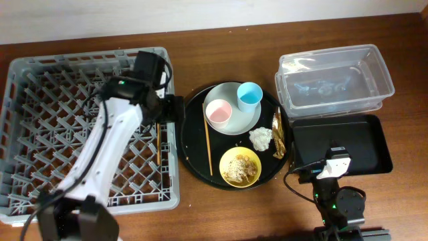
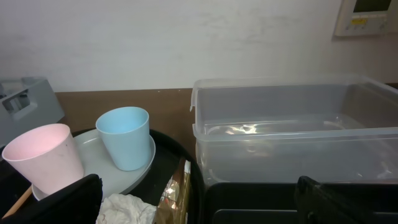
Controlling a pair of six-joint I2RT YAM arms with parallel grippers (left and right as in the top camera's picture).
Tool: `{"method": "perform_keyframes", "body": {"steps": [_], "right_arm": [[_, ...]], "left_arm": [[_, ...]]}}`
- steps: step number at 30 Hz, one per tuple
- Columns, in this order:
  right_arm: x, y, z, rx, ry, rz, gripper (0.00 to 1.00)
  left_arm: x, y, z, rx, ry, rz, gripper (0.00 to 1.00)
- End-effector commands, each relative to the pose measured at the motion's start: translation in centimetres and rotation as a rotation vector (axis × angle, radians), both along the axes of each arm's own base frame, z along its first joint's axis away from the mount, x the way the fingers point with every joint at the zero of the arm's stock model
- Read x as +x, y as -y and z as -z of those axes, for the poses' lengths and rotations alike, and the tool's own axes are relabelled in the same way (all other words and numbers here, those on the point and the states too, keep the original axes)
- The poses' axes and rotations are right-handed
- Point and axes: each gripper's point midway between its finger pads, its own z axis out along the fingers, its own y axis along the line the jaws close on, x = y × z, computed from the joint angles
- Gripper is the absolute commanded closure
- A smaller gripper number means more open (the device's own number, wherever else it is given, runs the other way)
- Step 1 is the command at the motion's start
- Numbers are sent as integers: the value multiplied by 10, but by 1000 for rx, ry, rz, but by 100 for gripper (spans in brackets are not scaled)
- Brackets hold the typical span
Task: Sort waste into correct bins and load items into the dishwasher rack
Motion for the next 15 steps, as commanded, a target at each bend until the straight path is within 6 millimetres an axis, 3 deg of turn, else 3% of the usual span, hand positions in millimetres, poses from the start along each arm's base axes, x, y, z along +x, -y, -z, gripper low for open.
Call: {"method": "perform_keyframes", "body": {"steps": [1, 2, 4, 8, 12, 15], "right_arm": [[0, 1, 3, 8, -5, 1, 1], [0, 1, 3, 8, -5, 1, 1], [0, 1, 3, 8, -5, 1, 1], [0, 1, 3, 8, -5, 1, 1], [0, 1, 3, 8, -5, 1, 1], [0, 1, 3, 8, -5, 1, 1]], "left_arm": [[-12, 32, -18, -183, -21, 60, 28], [-16, 36, -15, -190, -39, 41, 39], [-23, 45, -8, -183, -60, 20, 50], [-32, 52, 12, -73, -50, -44, 51], [-42, 87, 32, -66, -19, 40, 51], [-43, 92, 50, -32, 8, -4, 57]]}}
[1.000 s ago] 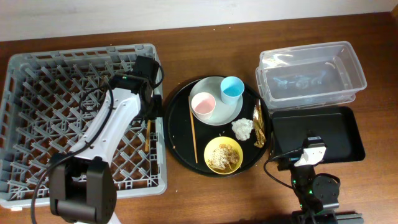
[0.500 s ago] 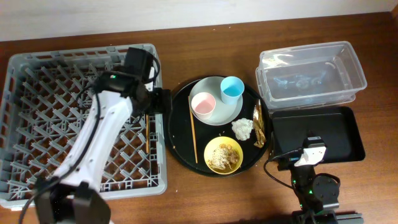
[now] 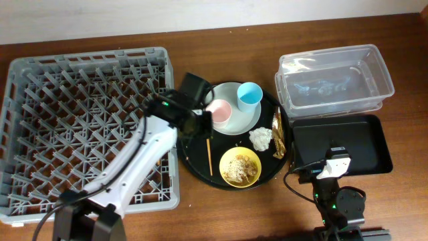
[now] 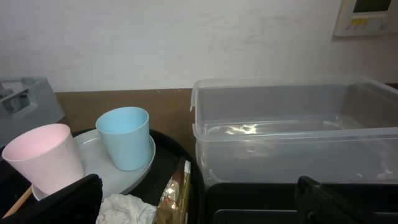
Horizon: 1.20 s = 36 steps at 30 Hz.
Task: Sort waste into correct bins and load items into the dishwasher rack
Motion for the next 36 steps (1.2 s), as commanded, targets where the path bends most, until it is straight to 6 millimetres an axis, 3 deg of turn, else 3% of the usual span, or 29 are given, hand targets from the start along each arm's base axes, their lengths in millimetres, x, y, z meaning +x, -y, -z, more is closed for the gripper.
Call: {"method": "perform_keyframes", "body": {"steps": [1, 11, 15, 18, 23, 26, 30, 33, 36], "right_arm": [[0, 1, 3, 9, -4, 1, 1], [0, 1, 3, 9, -4, 1, 1], [0, 1, 3, 9, -4, 1, 1], [0, 1, 3, 9, -4, 1, 1], [0, 1, 3, 9, -4, 1, 1], [0, 1, 3, 9, -4, 1, 1], [0, 1, 3, 9, -4, 1, 1], [0, 1, 3, 9, -4, 1, 1], [0, 1, 3, 9, -4, 1, 1]], "left_arm": [[-4, -3, 25, 64, 11, -73, 58], [-2, 4, 89, 109, -60, -64, 62], [-1, 6, 105, 118, -80, -63, 62], [-1, 6, 115, 129, -93, -63, 68], [-3, 4, 139, 152, -131, -73, 70], [-5, 3, 150, 164, -148, -75, 81], [-7, 5, 151, 154, -162, -71, 99], [-5, 9, 146, 139, -157, -69, 99], [3, 14, 120, 110, -117, -70, 99]]}}
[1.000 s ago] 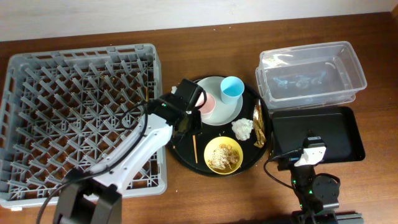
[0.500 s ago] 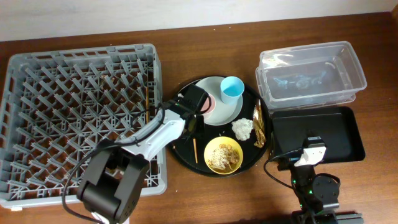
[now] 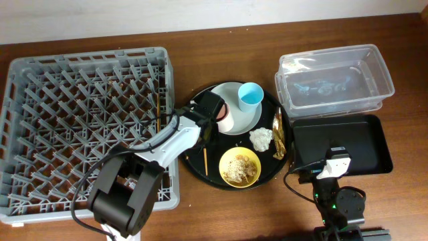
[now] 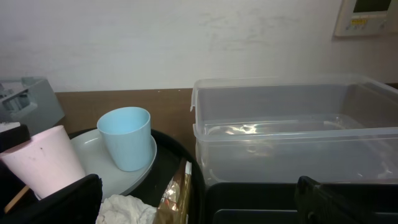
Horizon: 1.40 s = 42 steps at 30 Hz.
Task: Sort waste into correct bins and load items into the dishwasher rack
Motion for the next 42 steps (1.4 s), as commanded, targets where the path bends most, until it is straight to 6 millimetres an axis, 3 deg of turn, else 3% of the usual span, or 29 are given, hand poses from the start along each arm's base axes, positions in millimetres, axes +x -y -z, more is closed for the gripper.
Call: {"method": "perform_keyframes", "body": {"steps": [1, 8, 13, 17, 20, 22, 24, 30, 33, 36, 38, 42], "right_arm": [[0, 1, 3, 9, -4, 1, 1], [0, 1, 3, 9, -4, 1, 1], [0, 1, 3, 9, -4, 1, 1], [0, 1, 3, 9, -4, 1, 1], [0, 1, 3, 9, -4, 1, 1], [0, 1, 3, 9, -4, 1, 1], [0, 1, 3, 9, -4, 1, 1], [0, 1, 3, 9, -4, 1, 1], [0, 1, 3, 8, -4, 1, 1], [0, 1, 3, 9, -4, 1, 1], [0, 1, 3, 9, -4, 1, 1], [0, 1, 3, 9, -4, 1, 1]], "left_arm": [[-4, 12, -12, -54, -19, 13, 99], [3, 11, -97, -138, 156, 9, 99], [2, 5, -127, -147, 226, 47, 99], [8, -21, -141, -74, 277, 57, 99], [2, -33, -137, -73, 225, 36, 99], [-5, -26, -135, -106, 191, 53, 85], [-11, -17, -134, -128, 176, 56, 78], [-17, -8, -124, -100, 183, -83, 72], [-18, 8, -108, -102, 165, -81, 54], [-17, 24, -84, -87, 143, -50, 59], [-15, 26, -69, -72, 122, -49, 66], [-17, 25, -35, -22, 60, -55, 66]]}}
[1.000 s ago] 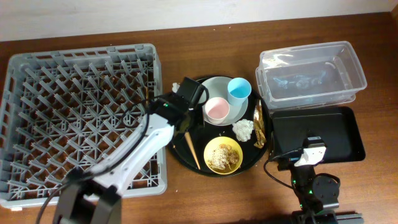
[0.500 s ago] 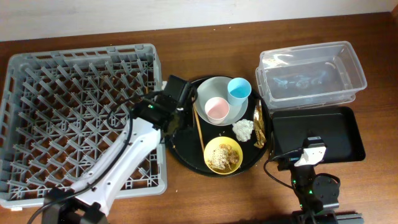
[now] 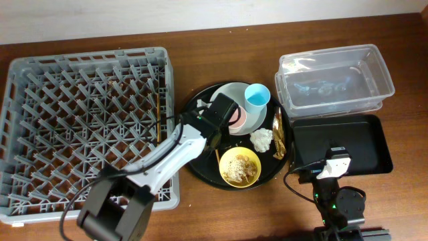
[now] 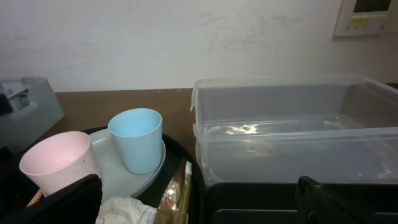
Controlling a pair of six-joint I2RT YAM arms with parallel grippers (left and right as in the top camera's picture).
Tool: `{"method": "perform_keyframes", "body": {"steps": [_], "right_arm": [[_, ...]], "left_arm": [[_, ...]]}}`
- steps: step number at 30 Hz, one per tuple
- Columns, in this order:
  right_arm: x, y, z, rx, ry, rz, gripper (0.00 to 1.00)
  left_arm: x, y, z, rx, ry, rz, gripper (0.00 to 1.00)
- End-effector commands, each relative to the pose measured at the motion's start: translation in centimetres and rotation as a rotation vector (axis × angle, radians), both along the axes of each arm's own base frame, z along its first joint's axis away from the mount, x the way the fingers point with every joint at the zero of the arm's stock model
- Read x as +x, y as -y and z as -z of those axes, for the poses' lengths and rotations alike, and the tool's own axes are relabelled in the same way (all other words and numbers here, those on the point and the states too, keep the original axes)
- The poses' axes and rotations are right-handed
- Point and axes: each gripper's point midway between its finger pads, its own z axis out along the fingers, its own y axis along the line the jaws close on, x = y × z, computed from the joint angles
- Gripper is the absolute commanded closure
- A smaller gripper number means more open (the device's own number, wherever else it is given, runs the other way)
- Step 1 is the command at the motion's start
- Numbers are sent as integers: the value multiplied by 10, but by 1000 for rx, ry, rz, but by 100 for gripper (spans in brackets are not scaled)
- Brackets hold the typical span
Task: Sort waste into correct bins and load items into the dishwasher rack
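Observation:
On the black round tray my left gripper sits over the left rim of the pink cup; its fingers are hidden, so its grip is unclear. The blue cup stands upright on the white plate. A yellow bowl of food scraps, a crumpled napkin and a gold wrapper also lie on the tray. One chopstick lies in the grey rack. A second chopstick pokes out under my left arm. My right gripper is open and empty.
A clear plastic bin stands at the back right, with a black bin in front of it. My right arm is parked at the black bin's front left corner. The rack fills the table's left half.
My left gripper has moved right and deeper over the tray. The pink cup, the plate and the blue cup now sit further right. The tray chopstick's visible end has shifted right too.
My left gripper was over the rack's right edge beside a chopstick lying there. It then stood at the tray's left rim, then at the pink cup, which leaned. Now cup, plate and blue cup are displaced rightward. The right arm stayed parked throughout.

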Motion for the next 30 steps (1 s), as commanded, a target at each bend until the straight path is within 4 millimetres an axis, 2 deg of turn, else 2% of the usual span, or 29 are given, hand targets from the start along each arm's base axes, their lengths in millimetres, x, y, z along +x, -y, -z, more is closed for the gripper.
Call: {"method": "perform_keyframes", "body": {"steps": [1, 7, 13, 16, 20, 25, 27, 30], "right_arm": [[0, 1, 3, 8, -5, 1, 1], [0, 0, 3, 8, -5, 1, 1], [0, 1, 3, 8, -5, 1, 1], [0, 1, 3, 8, -5, 1, 1], [0, 1, 3, 8, -5, 1, 1], [0, 1, 3, 8, -5, 1, 1], [0, 1, 3, 8, -5, 1, 1], [0, 1, 3, 8, -5, 1, 1]], "left_arm": [[-4, -7, 38, 69, -69, -25, 66], [-5, -9, 59, 89, -103, -56, 66], [1, -5, 60, 73, -80, -58, 67], [-2, -8, 67, 71, -78, -67, 74], [-6, -16, 75, 87, -80, -107, 78], [-5, -15, 74, 85, -78, -107, 89], [-4, -14, 73, 80, -73, -107, 98], [0, -11, 64, 64, -54, -106, 99]]}}
